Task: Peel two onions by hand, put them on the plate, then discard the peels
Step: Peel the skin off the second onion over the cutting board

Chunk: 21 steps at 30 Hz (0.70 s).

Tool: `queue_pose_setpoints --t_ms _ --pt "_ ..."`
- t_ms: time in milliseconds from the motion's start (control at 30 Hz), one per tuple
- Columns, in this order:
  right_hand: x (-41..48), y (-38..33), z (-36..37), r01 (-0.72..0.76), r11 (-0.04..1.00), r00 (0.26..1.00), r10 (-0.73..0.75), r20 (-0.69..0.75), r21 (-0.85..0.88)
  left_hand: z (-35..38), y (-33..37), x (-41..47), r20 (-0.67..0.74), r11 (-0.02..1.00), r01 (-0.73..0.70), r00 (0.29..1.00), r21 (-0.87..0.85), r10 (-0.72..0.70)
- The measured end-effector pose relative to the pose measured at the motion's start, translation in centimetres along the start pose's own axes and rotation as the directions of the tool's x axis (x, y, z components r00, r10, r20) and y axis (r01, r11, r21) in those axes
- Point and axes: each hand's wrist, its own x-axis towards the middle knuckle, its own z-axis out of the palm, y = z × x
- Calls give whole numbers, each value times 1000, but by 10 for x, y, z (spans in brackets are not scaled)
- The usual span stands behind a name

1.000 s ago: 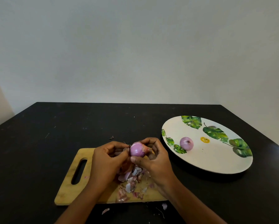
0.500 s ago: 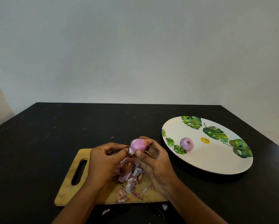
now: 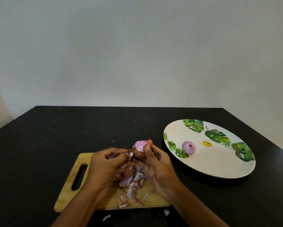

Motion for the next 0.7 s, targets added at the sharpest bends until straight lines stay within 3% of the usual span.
queue_pose_setpoints --t_ms 200,367,700 --pt "1 7 0 115 961 993 -119 -1 -250 -3 -5 0 -38 988 -94 994 119 99" --pt "2 9 -2 99 960 994 -108 -20 -260 0 -4 -1 -24 926 -225 970 302 244" --pt "0 5 -2 109 947 992 -124 -29 -302 3 -3 -3 46 894 -283 957 349 285"
